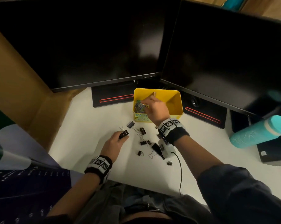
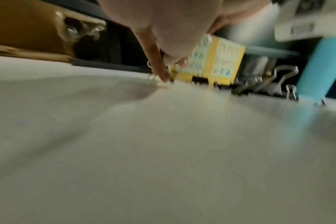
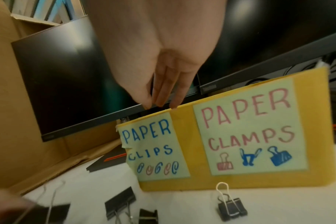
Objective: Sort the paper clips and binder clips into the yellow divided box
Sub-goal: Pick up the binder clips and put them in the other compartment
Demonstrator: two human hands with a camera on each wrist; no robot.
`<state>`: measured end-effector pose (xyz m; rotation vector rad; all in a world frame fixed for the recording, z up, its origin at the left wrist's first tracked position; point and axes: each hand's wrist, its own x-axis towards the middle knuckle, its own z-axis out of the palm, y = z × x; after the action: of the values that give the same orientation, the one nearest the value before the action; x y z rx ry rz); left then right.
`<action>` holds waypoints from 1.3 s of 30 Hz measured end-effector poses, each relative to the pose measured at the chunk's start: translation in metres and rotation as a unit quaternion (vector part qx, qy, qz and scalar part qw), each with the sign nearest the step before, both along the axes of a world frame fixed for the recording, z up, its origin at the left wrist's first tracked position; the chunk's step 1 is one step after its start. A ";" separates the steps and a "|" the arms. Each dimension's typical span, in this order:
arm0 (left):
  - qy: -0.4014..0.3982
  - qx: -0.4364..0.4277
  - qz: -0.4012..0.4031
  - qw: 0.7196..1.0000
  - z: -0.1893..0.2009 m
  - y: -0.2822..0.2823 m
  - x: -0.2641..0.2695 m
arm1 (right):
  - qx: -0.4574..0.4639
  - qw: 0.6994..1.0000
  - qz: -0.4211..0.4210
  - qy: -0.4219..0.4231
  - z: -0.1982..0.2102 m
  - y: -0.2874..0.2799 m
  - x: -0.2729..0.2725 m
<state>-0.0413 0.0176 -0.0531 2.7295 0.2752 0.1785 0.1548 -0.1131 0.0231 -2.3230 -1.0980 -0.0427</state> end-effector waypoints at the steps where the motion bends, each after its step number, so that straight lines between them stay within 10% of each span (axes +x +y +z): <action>1: -0.010 -0.017 0.027 0.999 0.006 -0.002 0.003 | 0.009 1.000 -0.010 0.000 -0.001 -0.003 0.000; 10: -0.192 -0.083 -0.046 0.977 0.092 -0.063 0.093 | 0.054 0.954 -0.295 -0.027 -0.034 -0.113 -0.014; 18: 0.043 0.065 -0.122 0.989 0.090 -0.091 0.156 | -0.050 0.964 -0.256 0.057 -0.071 -0.150 -0.042; 24: -0.039 0.034 -0.140 0.989 0.074 -0.080 0.142 | -0.045 0.977 -0.202 0.052 -0.088 -0.164 -0.046; 29: -0.174 0.067 -0.159 0.969 0.055 -0.065 0.088 | 0.161 0.933 -0.318 0.052 -0.050 -0.150 -0.024; 35: 0.057 0.069 -0.264 0.960 0.009 -0.049 0.038 | 0.218 0.928 -0.300 0.028 0.003 -0.101 0.012; 39: 0.054 0.046 -0.240 0.968 0.003 -0.040 0.033 | 0.177 0.966 -0.183 -0.046 0.014 -0.088 -0.010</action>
<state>-0.0085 -0.0221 -0.0497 2.8069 -0.3747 -0.0935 0.1443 -0.2012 0.0368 -2.1773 -0.6263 -0.4531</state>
